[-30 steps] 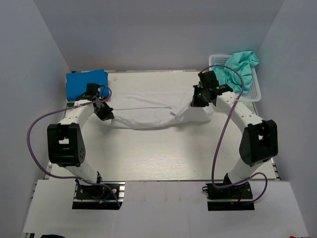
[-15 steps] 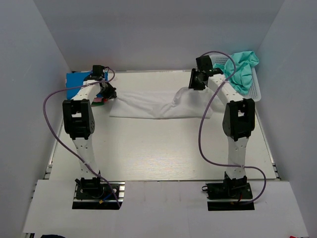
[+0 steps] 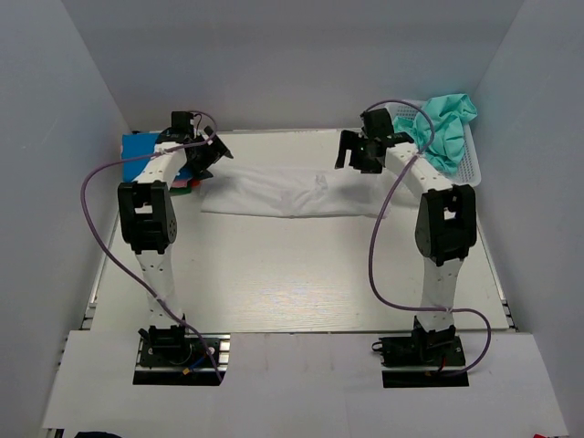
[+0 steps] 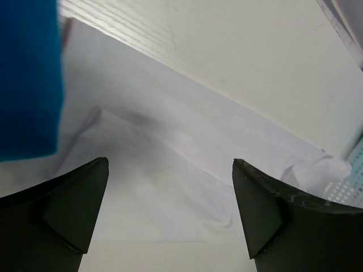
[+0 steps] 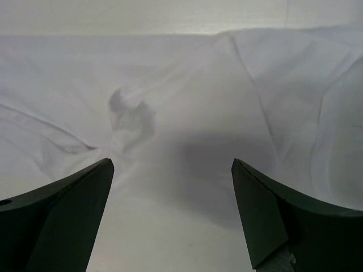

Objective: Fold and stack the t-shirts
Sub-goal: Fold the other side of the tshirt into a rectangle, then rotate the tshirt 90 degrees

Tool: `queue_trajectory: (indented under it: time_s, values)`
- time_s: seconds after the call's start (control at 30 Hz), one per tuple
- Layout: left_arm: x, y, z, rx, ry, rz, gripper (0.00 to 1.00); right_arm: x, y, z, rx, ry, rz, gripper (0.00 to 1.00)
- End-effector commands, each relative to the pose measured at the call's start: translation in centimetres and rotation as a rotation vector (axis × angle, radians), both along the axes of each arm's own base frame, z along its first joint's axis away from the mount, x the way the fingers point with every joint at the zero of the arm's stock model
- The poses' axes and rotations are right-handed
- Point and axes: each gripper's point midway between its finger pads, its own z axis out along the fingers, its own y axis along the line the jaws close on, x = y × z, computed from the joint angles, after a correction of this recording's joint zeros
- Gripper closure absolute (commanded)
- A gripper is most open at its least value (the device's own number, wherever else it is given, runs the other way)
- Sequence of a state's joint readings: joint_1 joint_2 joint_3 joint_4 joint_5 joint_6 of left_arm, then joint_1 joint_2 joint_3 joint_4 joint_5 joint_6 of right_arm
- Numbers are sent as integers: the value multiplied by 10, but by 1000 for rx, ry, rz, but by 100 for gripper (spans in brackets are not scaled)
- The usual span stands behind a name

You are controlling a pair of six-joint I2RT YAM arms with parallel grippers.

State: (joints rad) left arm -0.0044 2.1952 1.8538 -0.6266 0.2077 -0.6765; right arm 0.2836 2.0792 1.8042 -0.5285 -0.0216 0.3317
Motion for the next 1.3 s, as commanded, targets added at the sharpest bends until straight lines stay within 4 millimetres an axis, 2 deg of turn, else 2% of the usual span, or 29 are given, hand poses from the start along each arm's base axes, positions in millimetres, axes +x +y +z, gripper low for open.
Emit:
queue_trajectory:
  time_s: [0.0,0.03,0.07,0.17,0.23,0.3,0.33,0.4,0.43,0.47,0.5,0.53,0.57,0.6,0.63,0.67,0.7,0.73,0.77,0.83,0.87,0.9,0.93,1.03,1.1,1.13,1.17,1.27]
  values:
    - [1,-31,36,-69,-110,-133,0,-16,17,20,61,-52,66,10]
    - [3,-31,32,-69,-105,-133,0,-33,18,-4,60,11,68,10]
    - [4,-38,23,-63,-95,-156,0,-37,19,-2,77,10,67,10]
    - [3,-45,2,-38,-60,-167,0,-54,23,-23,98,59,61,10]
    - [0,-46,-15,-5,-24,-166,0,-59,20,-35,85,78,51,10]
    - [-17,-40,-39,39,54,-144,0,-55,17,-40,69,72,40,10]
    - [-22,-42,-46,54,74,-144,0,-55,17,-53,57,92,36,10]
    - [-49,-33,-63,90,161,-125,0,-46,13,-56,36,83,21,10]
    - [-61,-33,-67,109,186,-125,0,-46,11,-76,21,127,11,10]
    - [-83,-27,-71,129,229,-117,0,-32,16,-64,28,95,14,10]
    - [-98,-19,-74,162,262,-101,0,-32,15,-77,11,125,19,10]
    - [-113,-20,-76,175,289,-98,0,-23,17,-80,4,119,20,10]
    - [-143,-14,-76,189,329,-95,0,-14,21,-76,7,101,27,10]
    - [-160,-17,-76,189,359,-100,0,-7,25,-80,7,99,40,10]
    - [-183,-16,-74,181,406,-99,0,-6,30,-92,18,127,58,10]
    - [-220,-25,-81,146,481,-137,0,2,35,-86,30,108,72,10]
    - [-235,-38,-62,113,453,-179,0,12,40,-89,41,97,85,10]
    - [-253,-48,-56,86,459,-213,0,11,51,-101,70,119,131,10]
    - [-284,-63,-58,16,504,-256,0,28,63,-82,95,55,161,10]
    - [-321,-92,-41,-71,495,-349,0,29,80,-108,137,90,209,10]
    - [-330,-101,-36,-102,498,-372,0,37,90,-97,163,54,239,10]
    - [-341,-114,-33,-119,505,-419,0,43,100,-104,172,48,255,10]
    - [-347,-121,-31,-128,512,-442,0,41,105,-118,174,69,263,10]
    - [-358,-149,-26,-153,487,-536,0,52,129,-112,238,34,283,10]
    - [-352,-166,-26,-204,451,-535,0,55,139,-113,254,6,299,10]
    - [-357,-177,-23,-231,434,-566,0,57,141,-112,246,-8,301,10]
    - [-349,-187,-17,-250,377,-580,0,59,142,-114,238,-21,294,10]
    - [-362,-196,-15,-231,368,-592,0,66,145,-111,227,-57,283,10]
